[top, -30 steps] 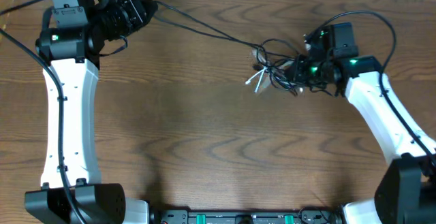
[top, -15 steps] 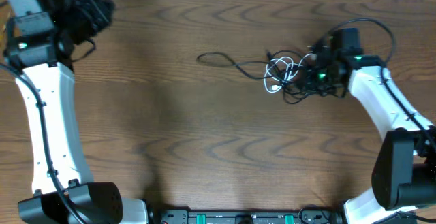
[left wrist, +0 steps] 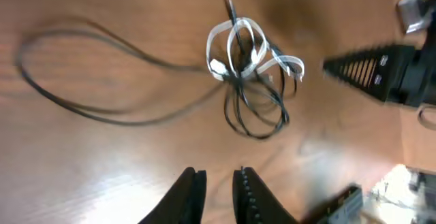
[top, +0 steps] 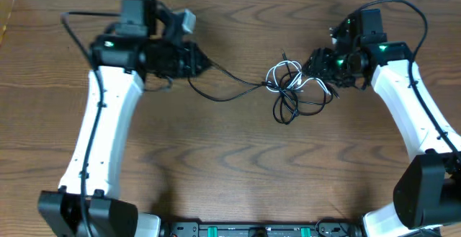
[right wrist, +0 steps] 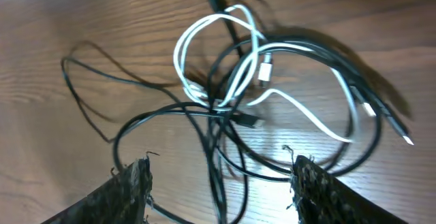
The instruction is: Untangle cables
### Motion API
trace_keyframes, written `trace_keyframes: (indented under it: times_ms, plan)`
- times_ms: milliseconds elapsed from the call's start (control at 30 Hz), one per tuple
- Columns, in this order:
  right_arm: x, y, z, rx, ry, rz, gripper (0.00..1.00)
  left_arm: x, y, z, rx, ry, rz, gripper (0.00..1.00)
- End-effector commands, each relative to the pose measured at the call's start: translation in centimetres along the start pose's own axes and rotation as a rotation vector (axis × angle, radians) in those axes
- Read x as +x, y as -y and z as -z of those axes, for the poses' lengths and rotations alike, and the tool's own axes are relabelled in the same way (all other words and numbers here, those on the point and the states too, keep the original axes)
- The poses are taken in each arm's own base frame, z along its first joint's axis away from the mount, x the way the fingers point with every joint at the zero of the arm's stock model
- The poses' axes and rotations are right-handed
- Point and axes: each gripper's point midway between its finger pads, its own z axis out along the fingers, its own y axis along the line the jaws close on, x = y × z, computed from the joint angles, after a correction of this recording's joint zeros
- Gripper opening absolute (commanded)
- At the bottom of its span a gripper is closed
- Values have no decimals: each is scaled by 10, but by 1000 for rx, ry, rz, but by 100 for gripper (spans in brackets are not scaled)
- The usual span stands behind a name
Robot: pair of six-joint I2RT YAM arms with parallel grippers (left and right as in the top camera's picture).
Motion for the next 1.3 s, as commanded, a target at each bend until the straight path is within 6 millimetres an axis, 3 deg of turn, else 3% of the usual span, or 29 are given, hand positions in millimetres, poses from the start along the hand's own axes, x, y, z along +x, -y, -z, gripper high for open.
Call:
trace_keyframes:
  times_ms: [0, 33, 67, 100, 167, 233, 333, 400, 500, 567, 600, 633, 700, 800, 933, 1033, 1167, 1267]
  plan:
    - [-10, 16, 13, 28, 32, -48, 64, 12, 12, -33, 34, -44, 148, 37]
    - [-11, 21, 14, 33, 31, -59, 64, 9, 19, -52, 54, -40, 197, 49]
    - [-11, 23, 15, 36, 31, -62, 64, 7, 24, -62, 66, -39, 214, 52]
    - [-10, 25, 15, 39, 27, -67, 64, 5, 31, -73, 79, -41, 227, 53]
    - [-7, 27, 16, 45, 14, -52, 64, 11, 48, -117, 104, -89, 266, 52]
    - [-3, 32, 16, 71, -1, -54, 64, 27, 45, -154, 82, -165, 318, 53]
    - [1, 34, 16, 80, -15, -41, 64, 38, 34, -184, 54, -214, 382, 57]
    - [2, 34, 16, 81, -22, -44, 64, 34, 28, -216, 66, -205, 452, 58]
    - [4, 32, 15, 80, -26, -37, 64, 20, 31, -224, 106, -157, 422, 56]
    - [5, 27, 13, 76, -29, -24, 64, 12, 36, -224, 131, -129, 401, 38]
    - [6, 25, 12, 74, -31, -18, 64, 10, 40, -224, 154, -127, 384, 11]
    - [8, 22, 11, 72, -35, -11, 64, 9, 45, -222, 185, -132, 352, 8]
    - [12, 14, 9, 66, -44, 11, 64, 2, 68, -210, 347, -140, 181, 7]
    - [13, 1, 4, 49, -36, 58, 63, -19, 83, -175, 486, -97, 81, 7]
    - [8, -24, -1, -19, -3, 125, 56, -48, 98, -96, 595, 9, 7, 7]
    - [8, -48, -2, -103, 7, 159, 53, -52, 111, -61, 635, 47, -31, 8]
    - [15, -72, -11, -137, 0, 101, 46, -53, 121, -43, 646, 77, -63, 7]
    - [22, -69, -33, -82, -28, 4, 46, -56, 118, -40, 643, 76, -20, 7]
